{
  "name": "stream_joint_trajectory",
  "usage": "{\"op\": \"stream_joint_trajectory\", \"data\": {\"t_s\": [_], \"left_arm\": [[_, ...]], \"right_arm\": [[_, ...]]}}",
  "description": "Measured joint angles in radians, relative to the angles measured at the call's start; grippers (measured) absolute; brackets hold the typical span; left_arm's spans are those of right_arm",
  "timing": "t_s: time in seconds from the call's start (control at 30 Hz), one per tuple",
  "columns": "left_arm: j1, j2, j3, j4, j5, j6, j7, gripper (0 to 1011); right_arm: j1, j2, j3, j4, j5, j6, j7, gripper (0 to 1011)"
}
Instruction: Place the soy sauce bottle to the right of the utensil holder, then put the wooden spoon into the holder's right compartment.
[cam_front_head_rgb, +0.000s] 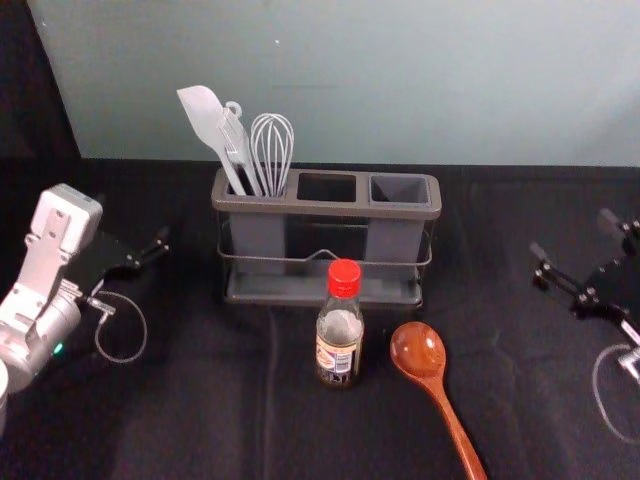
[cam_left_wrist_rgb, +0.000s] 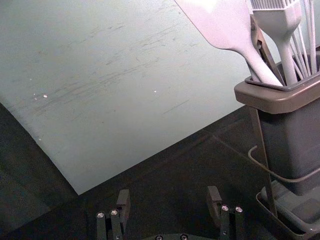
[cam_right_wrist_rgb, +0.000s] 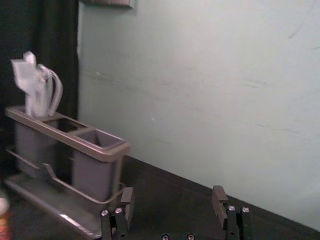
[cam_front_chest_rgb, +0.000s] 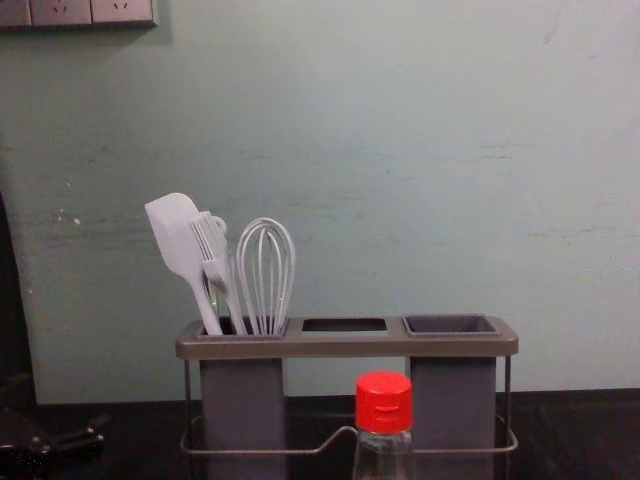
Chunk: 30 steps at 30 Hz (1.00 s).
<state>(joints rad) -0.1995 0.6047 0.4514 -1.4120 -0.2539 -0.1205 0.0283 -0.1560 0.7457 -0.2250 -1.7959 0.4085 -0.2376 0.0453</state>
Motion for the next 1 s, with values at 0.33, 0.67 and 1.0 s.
{"op": "stream_joint_trajectory", "data": {"t_s": [0.33,0.67,1.0], "left_arm": [[0.000,0.000,0.000,0.000,0.000,0.000,0.000,1005],[0.000,0.000,0.000,0.000,0.000,0.000,0.000,1005],[0.000,0.000,0.000,0.000,0.000,0.000,0.000,1005]], "right_arm": [[-0.153,0.094,0.080,-0.113,0.204,-0.035,0.215,1003],[-0.093,0.126,0.009,-0.102,0.239,-0.004,0.428,1003],[0.044,0.051,-0.095,-0.029,0.209,0.070,0.547,1003]]}}
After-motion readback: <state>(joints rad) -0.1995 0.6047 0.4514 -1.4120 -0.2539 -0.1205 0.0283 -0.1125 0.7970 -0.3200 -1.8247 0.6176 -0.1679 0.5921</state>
